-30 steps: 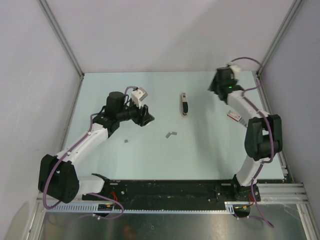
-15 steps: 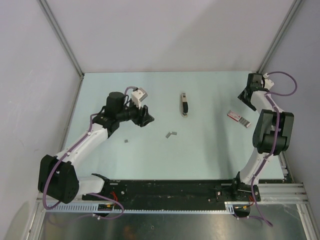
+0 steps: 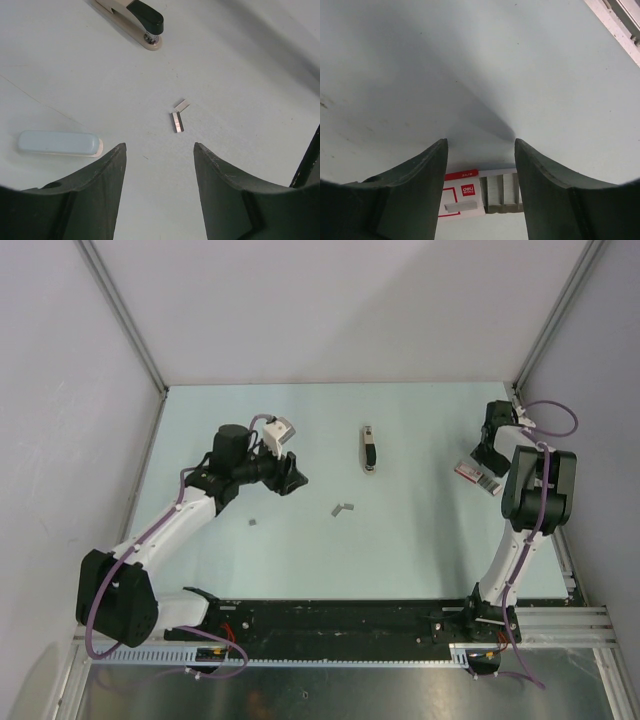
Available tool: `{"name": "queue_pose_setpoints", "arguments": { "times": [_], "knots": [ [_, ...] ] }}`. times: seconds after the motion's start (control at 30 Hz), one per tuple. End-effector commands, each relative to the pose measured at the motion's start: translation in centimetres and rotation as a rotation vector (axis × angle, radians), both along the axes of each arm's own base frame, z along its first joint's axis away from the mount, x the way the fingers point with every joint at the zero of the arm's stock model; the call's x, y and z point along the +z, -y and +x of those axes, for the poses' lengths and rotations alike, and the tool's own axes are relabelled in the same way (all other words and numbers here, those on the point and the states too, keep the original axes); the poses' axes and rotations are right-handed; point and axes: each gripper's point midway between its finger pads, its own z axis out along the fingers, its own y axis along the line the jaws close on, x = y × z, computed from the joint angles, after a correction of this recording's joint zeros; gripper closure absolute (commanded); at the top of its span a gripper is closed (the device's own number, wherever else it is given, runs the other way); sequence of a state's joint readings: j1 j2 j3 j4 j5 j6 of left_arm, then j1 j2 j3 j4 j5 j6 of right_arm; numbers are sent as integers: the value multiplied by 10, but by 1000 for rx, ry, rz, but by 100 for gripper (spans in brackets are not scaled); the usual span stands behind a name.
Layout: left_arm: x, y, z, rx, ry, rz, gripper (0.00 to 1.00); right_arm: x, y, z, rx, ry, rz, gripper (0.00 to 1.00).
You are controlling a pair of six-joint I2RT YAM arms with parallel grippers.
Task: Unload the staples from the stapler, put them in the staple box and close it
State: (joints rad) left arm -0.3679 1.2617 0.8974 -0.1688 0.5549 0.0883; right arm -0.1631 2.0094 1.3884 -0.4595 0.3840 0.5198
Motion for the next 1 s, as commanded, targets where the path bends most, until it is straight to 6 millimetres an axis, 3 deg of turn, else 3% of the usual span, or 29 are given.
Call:
{"name": "queue_pose_setpoints", "arguments": {
  "times": [0.0, 0.7, 0.97],
  "knots": [
    [20, 1, 0, -25, 50, -22, 39, -6, 10, -7, -17, -29, -4, 41],
    [17, -2, -1, -24, 63, -3, 39, -28, -7, -21, 31, -71, 87, 46],
    [20, -3, -3, -25, 76, -4, 39, -33, -25, -45, 22, -84, 142, 47]
  ]
}}
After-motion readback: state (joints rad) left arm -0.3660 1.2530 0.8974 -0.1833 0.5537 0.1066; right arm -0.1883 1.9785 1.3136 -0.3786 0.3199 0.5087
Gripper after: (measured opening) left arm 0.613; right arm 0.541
